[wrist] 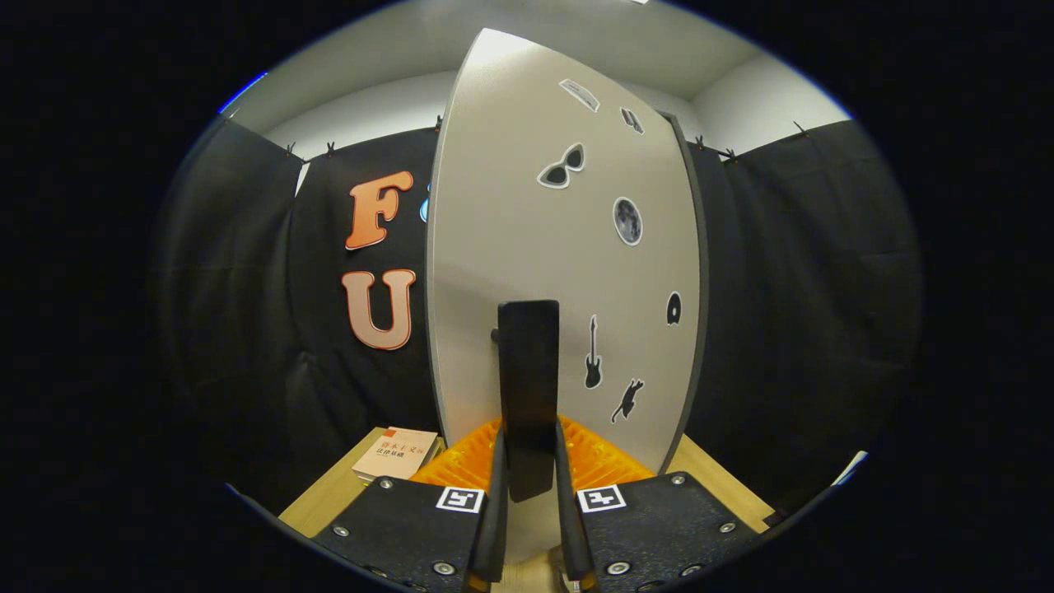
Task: Open the shoe cabinet door, grab the shoes and put them into the shoe cabinet, then close the shoe cabinet door.
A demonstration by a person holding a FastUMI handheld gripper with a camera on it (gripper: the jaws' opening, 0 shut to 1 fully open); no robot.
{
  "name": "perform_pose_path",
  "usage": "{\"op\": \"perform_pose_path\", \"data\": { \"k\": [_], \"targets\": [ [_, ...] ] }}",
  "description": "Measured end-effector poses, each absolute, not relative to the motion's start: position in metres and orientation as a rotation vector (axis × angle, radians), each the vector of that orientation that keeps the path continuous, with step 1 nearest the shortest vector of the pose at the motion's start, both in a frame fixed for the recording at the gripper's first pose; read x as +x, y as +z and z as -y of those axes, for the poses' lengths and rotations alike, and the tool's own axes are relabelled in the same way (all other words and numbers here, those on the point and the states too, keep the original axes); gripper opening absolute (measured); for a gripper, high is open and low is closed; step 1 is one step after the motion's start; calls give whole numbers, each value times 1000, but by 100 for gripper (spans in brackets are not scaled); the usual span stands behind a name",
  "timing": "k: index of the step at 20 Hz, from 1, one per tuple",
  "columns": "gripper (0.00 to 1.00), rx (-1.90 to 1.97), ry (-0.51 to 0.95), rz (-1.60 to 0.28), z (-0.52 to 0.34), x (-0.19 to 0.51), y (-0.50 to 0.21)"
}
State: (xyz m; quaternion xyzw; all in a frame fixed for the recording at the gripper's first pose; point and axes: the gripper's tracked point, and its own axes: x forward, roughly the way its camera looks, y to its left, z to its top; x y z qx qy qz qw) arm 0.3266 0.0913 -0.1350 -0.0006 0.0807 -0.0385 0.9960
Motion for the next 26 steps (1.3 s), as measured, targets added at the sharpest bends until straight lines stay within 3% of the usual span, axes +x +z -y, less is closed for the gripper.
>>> {"op": "perform_pose_path", "data": {
  "k": [14,26],
  "targets": [
    [23,29,47,-167,-40,274,-135],
    [22,64,-48,-200,27,251,-149]
  ]
}}
